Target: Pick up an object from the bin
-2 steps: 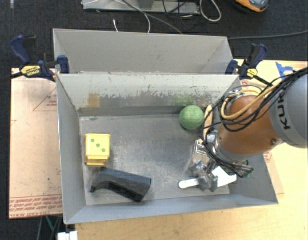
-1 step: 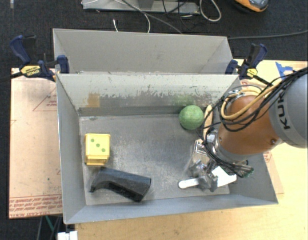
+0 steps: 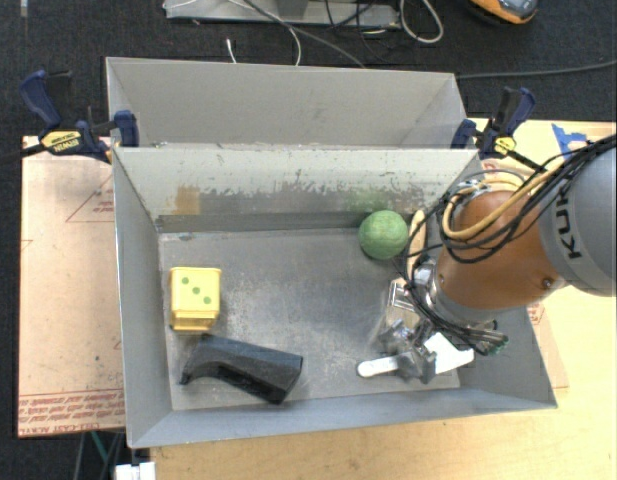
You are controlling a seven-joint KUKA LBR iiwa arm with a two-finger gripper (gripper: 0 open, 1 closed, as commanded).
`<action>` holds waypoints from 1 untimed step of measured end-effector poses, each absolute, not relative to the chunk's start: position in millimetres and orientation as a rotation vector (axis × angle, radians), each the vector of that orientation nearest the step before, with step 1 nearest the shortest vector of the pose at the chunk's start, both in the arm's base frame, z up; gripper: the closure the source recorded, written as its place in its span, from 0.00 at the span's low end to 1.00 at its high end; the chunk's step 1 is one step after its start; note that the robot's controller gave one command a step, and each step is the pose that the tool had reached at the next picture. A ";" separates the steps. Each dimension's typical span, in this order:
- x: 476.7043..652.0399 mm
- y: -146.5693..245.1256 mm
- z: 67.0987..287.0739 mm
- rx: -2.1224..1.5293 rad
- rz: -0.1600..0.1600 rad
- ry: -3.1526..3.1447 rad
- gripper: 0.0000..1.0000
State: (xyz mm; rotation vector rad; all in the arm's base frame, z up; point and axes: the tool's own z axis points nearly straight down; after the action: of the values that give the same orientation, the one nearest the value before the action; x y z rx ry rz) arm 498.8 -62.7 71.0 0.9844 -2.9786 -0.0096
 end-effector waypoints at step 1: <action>498.8 -62.7 71.0 0.985 -0.010 -2.979 1.00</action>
Offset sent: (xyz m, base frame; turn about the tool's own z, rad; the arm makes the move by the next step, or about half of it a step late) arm 0.0000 0.0000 0.0000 0.0000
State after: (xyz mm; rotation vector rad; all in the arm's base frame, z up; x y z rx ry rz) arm 498.8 -62.7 71.0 0.9845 -2.9785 -0.0096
